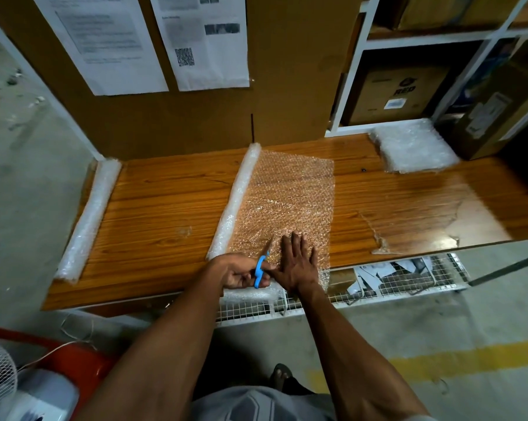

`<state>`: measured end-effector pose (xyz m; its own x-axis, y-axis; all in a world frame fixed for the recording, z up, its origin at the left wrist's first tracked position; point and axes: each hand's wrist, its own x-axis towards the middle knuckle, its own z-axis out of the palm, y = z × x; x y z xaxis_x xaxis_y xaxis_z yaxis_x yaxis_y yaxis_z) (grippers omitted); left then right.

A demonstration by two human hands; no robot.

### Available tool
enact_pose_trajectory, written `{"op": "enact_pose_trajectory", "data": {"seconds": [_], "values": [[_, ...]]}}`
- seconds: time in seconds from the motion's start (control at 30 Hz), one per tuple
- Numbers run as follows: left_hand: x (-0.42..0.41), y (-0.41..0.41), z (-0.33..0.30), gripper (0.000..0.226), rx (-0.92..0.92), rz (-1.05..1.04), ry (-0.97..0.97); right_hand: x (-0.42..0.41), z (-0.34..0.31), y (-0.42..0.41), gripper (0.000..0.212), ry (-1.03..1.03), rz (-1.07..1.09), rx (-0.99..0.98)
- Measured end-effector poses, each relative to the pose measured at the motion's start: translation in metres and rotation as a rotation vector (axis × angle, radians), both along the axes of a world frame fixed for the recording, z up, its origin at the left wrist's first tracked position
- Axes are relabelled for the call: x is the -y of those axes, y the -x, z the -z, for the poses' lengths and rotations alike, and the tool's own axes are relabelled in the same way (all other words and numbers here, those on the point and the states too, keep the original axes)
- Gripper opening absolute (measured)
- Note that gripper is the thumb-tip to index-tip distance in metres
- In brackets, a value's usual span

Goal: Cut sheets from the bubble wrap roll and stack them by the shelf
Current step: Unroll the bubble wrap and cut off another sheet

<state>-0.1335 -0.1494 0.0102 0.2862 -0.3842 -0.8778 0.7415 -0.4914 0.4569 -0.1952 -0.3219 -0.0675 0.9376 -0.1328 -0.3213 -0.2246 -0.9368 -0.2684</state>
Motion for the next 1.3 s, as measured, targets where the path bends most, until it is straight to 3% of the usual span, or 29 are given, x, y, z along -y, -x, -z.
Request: {"op": "enact_pose_trajectory", "data": {"seconds": [0.13,0.37,0.47,0.57,0.67,0.73,1.0,1.3], "values": [[-0.002,-0.007,-0.006,0.026,-0.034,0.028,0.007,0.008,0.003,0.006,0.087,-0.017,0.013,0.12],[0.01,-0.015,-0.009,0.044,0.044,-0.029,0.04,0.02,0.005,-0.001,0.087,0.041,0.009,0.09],[0.015,-0.018,-0.004,0.028,0.069,-0.035,0.03,0.021,0.011,-0.001,0.08,0.074,0.003,0.065],[0.016,-0.016,0.002,0.032,0.123,-0.052,-0.003,0.021,0.015,-0.003,0.08,0.075,0.01,0.064],[0.018,-0.009,0.001,0.018,0.217,-0.075,-0.062,0.02,0.017,-0.004,0.079,0.075,0.022,0.069],[0.018,-0.008,0.003,0.021,0.256,-0.102,-0.082,0.019,0.015,-0.003,0.079,0.068,0.029,0.082],[0.02,-0.017,-0.002,0.015,0.124,-0.037,-0.035,0.025,0.013,-0.015,0.068,0.037,0.02,0.136],[0.029,-0.03,-0.01,0.015,0.025,0.013,-0.02,0.028,0.015,-0.019,0.073,0.073,-0.026,0.07]]}}
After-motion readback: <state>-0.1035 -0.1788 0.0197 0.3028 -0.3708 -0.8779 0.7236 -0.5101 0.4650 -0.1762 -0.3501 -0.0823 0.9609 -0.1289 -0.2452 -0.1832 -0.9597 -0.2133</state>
